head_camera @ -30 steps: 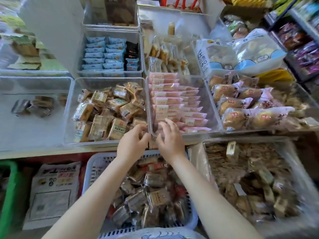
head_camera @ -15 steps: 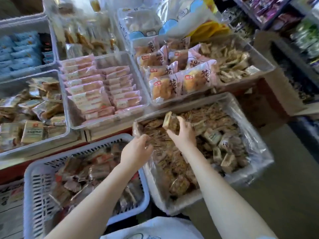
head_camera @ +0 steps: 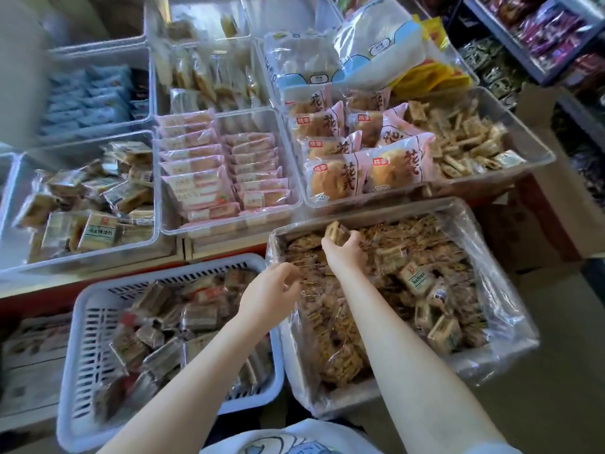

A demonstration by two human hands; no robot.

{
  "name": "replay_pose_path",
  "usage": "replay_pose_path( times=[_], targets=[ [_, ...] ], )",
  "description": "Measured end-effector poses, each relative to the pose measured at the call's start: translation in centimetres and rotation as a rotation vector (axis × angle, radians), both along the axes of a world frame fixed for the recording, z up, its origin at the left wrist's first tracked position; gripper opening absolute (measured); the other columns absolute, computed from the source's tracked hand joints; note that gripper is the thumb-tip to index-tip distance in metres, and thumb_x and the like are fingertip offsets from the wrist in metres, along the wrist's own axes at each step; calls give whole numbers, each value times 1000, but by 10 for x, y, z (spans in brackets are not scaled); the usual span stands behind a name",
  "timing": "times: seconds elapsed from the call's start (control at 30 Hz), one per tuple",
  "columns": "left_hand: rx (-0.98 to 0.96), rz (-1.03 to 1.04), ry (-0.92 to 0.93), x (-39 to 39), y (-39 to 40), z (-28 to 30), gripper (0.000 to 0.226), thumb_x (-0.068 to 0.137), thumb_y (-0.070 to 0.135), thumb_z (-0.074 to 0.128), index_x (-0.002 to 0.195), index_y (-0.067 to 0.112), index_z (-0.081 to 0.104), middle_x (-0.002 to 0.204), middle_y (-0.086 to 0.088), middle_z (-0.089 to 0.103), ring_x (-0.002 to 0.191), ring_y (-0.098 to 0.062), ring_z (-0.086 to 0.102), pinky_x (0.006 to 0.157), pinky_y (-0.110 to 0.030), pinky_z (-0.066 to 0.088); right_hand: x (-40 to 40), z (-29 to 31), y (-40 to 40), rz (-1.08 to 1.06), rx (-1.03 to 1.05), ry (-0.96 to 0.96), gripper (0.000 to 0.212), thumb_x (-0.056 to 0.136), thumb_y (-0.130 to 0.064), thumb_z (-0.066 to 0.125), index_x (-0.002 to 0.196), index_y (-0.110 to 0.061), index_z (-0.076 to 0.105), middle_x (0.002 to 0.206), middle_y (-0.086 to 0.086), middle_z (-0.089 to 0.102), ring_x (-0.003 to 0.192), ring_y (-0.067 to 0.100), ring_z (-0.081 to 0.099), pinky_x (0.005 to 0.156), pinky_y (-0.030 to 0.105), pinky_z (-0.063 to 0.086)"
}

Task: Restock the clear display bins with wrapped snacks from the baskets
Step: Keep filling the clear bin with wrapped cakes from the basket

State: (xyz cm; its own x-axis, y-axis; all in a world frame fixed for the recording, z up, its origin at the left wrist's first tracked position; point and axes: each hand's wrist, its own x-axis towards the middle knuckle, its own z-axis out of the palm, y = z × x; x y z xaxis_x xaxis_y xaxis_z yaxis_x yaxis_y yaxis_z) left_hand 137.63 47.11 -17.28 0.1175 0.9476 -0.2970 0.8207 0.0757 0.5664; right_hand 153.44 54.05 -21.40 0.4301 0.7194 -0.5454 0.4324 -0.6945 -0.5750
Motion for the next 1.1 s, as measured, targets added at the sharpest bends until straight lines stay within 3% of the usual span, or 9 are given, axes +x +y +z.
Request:
replay_pose_path(
  times=[0.17,0.3,0.43,0.57,0.7,0.8,0.93,1.03,1.1],
  targets=[
    [25,67,-13,-51,-11,10,32,96,34,53,127,28,57,117,8,57,91,-8,57,76,-28,50,-26,35,-47,10,294,56,49,76,-38,69,118,-33,46,117,-6,55,105,18,54,86,37,46],
    [178,41,-105,-106,-11,20,75,83,39,71,148,30,36,144,5,40,129,-16,40,98,-33,44,-77,63,-64,301,320,293,52,79,-16,71,121,-32,47,115,-4,56,98,8,57,67,11,43],
    [290,-117,-29,-178,-4,30,86,75,52,72,149,24,39,150,-1,41,138,-24,35,111,-45,38,-148,91,-53,712,202,285,64,74,-26,69,132,-36,43,121,-9,50,106,11,53,85,22,42],
    [124,7,-4,-245,-5,29,69,76,53,76,133,23,52,126,4,58,118,-17,53,93,-33,46,-221,104,-39,886,166,306,63,82,-20,66,134,-41,39,121,-13,48,114,13,50,88,25,45],
    [191,220,17,-307,-10,28,56,83,62,65,125,25,55,113,8,60,102,-12,57,77,-28,46,-286,95,-23,891,240,327,59,92,-29,59,144,-40,35,148,-12,38,136,6,35,110,33,35],
    [225,378,-31,-348,-3,26,56,89,67,50,131,28,50,117,6,54,103,-16,56,76,-33,48,-323,78,-2,796,311,204,61,96,-41,54,151,-32,30,157,-11,28,143,8,25,116,38,26],
    [306,453,-67,-386,29,27,53,96,61,42,140,32,41,112,0,45,97,-21,52,72,-34,42,-345,33,18,968,310,-288,62,99,-50,39,155,-28,27,166,-3,16,153,14,3,122,49,8],
    [436,493,-98,-398,64,25,45,101,47,45,141,28,44,119,-10,45,105,-26,48,86,-38,44,-345,13,15,1035,320,-431,62,100,-53,28,156,-27,25,167,-7,11,153,12,-11,122,48,0],
    [424,466,-81,-399,87,17,43,100,28,45,142,25,41,137,-19,37,126,-37,38,102,-51,40,-344,11,17,1048,299,-432,62,100,-54,26,157,-29,22,167,-10,6,151,10,-17,121,49,-1]
  ],
)
